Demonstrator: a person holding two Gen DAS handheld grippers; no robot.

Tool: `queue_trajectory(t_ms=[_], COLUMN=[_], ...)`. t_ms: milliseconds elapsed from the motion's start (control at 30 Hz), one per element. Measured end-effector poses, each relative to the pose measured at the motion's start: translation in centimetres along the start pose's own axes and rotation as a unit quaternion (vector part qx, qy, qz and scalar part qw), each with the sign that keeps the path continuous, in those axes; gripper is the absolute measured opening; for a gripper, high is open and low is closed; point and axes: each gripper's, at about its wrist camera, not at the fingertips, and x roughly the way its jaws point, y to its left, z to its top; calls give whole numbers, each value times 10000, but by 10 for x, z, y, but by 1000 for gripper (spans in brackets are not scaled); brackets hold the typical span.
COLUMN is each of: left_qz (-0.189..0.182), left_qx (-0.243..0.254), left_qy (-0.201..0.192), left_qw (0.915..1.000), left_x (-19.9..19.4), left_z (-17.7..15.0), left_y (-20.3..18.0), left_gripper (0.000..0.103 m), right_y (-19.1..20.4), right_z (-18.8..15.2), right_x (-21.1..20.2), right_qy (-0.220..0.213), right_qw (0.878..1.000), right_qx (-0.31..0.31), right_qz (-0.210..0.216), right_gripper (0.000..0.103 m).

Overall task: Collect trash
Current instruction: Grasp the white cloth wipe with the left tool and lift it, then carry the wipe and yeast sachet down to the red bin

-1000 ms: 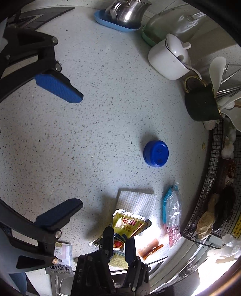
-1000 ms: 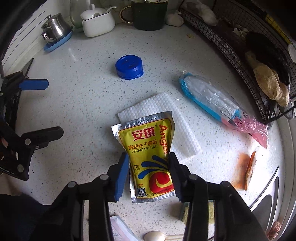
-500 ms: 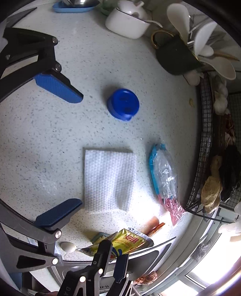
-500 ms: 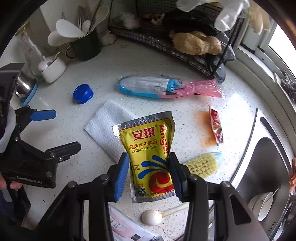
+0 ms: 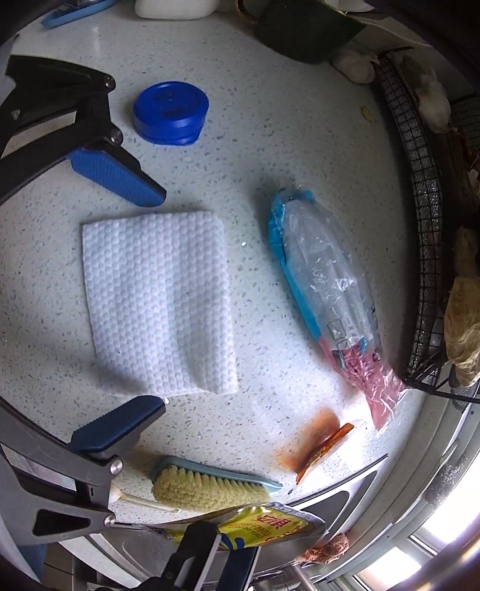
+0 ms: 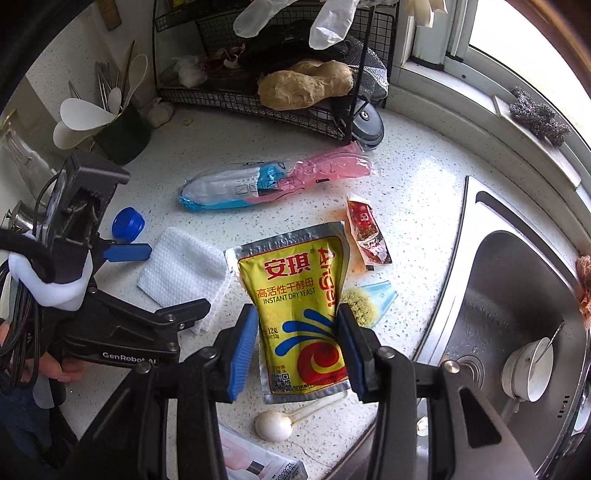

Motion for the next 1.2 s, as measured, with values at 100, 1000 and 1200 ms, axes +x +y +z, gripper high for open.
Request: queue_trajectory(t_ms=[100,1000,1200], left_qz=[129,-83,8], left_qx=[213,346,523], left_qy=[-71,-638,-820], left_qw=[9997,9973,9953], left_x=[2,-74,-106], left_z=[7,-41,-78], left_y=[-10,-80,-112], left_gripper=[86,8,8], right_y=[-4,-23,-27], right_z=[-3,-87,-128], right_x=[0,-72,-101], right_qy=[-5,-406,-610], right_qw=[10000,9983,9971], right_qx=[62,404,423], right_qz=[-6,136,191], right_gripper=[41,41,41])
